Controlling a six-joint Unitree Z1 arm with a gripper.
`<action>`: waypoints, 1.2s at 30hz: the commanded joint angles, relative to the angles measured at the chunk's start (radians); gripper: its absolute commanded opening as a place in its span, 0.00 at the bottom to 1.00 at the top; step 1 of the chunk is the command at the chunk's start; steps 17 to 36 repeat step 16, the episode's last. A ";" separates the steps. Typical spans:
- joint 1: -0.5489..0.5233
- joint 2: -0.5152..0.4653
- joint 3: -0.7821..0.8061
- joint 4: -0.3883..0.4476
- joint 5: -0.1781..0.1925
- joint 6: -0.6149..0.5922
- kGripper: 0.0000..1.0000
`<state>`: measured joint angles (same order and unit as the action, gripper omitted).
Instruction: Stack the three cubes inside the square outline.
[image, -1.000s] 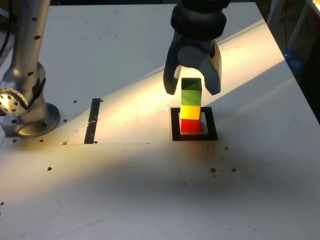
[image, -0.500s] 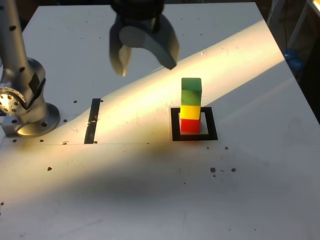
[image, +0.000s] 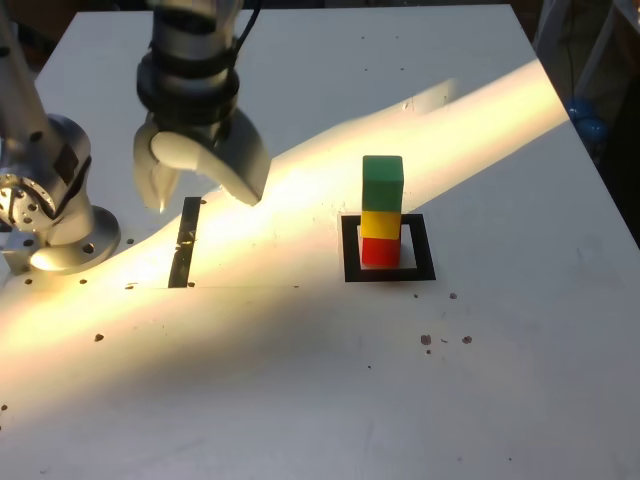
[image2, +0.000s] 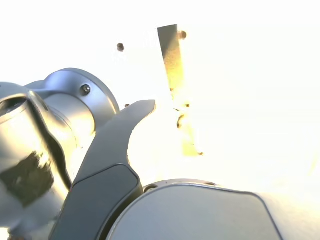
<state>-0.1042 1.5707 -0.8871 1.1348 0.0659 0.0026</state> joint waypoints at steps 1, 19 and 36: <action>0.001 0.001 0.023 -0.027 -0.008 -0.001 0.99; 0.001 0.025 0.100 -0.105 -0.034 0.002 0.99; 0.001 0.025 0.100 -0.105 -0.034 0.002 0.99</action>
